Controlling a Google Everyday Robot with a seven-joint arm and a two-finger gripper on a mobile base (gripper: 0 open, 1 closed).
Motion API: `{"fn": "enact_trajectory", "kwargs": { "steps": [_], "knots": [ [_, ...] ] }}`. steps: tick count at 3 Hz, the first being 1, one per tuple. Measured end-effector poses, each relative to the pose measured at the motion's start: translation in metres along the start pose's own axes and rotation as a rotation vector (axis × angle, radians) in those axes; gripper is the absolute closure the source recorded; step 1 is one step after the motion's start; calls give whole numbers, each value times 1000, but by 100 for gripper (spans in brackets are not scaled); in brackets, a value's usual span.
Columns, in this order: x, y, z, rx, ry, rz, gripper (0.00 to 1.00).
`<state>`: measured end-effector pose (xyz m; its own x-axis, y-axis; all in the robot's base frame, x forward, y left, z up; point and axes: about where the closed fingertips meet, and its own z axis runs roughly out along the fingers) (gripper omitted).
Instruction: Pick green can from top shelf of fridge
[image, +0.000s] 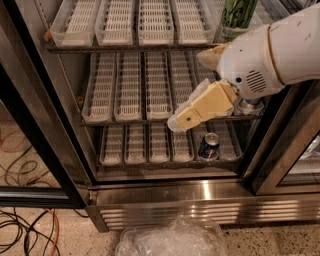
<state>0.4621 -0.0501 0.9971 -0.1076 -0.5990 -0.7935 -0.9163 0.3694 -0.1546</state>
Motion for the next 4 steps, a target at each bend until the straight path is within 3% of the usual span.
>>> {"fn": "enact_trajectory", "kwargs": {
  "steps": [2, 3, 4],
  "knots": [
    [14, 6, 7, 34, 27, -59, 0],
    [37, 8, 15, 98, -5, -77, 0],
    [64, 8, 23, 197, -77, -48, 0]
  ]
}}
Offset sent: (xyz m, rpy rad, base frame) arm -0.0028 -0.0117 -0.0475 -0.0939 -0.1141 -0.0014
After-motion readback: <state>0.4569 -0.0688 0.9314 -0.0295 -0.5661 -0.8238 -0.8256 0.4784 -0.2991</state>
